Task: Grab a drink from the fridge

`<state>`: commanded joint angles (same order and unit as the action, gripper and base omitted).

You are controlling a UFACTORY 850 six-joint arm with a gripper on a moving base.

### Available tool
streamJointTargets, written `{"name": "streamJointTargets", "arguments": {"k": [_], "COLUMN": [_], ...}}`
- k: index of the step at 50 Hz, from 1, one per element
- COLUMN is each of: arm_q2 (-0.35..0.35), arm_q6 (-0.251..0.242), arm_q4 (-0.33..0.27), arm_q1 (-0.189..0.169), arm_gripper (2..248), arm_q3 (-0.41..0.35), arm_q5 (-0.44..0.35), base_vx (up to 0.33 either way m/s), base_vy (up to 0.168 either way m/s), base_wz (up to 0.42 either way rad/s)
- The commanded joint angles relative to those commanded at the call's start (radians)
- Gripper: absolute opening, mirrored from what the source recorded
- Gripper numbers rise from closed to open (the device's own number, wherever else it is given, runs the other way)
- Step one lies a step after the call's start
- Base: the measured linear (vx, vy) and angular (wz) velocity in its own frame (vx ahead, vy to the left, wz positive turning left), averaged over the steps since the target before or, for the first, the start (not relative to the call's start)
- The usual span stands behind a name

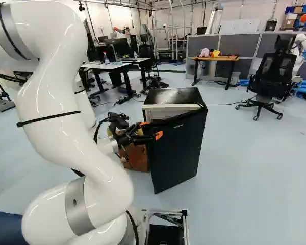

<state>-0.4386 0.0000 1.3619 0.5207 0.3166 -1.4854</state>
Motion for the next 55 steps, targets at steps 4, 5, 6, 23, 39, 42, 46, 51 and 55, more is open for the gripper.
{"name": "streamJointTargets", "arguments": {"k": [4, 5, 6, 23, 39, 42, 46, 51, 55], "arm_q2": [0.006, 0.008, 0.01, 0.023, 0.03, 0.035, 0.043, 0.051, 0.052], "arm_q6": [0.0, 0.0, 0.0, 0.0, 0.0, 0.0, 0.0, 0.0, 0.0], "arm_q4": [0.011, 0.013, 0.016, 0.062, 0.104, 0.112, 0.121, 0.132, 0.14], "arm_q1": [0.006, 0.008, 0.01, 0.026, 0.052, 0.068, 0.092, 0.122, 0.132], "arm_gripper": [247, 247, 247, 247, 247, 247, 247, 247, 247], "arm_q3": [-0.014, -0.018, -0.022, -0.052, -0.07, -0.084, -0.106, -0.131, -0.136], "arm_q5": [0.0, 0.0, 0.0, 0.0, 0.0, 0.001, 0.003, 0.006, 0.008], "base_vx": [0.0, 0.0, 0.0, 0.0, 0.0, 0.0, 0.0, 0.0, 0.0], "base_vy": [0.0, 0.0, 0.0, 0.0, 0.0, 0.0, 0.0, 0.0, 0.0], "base_wz": [0.0, 0.0, 0.0, 0.0, 0.0, 0.0, 0.0, 0.0, 0.0]}}
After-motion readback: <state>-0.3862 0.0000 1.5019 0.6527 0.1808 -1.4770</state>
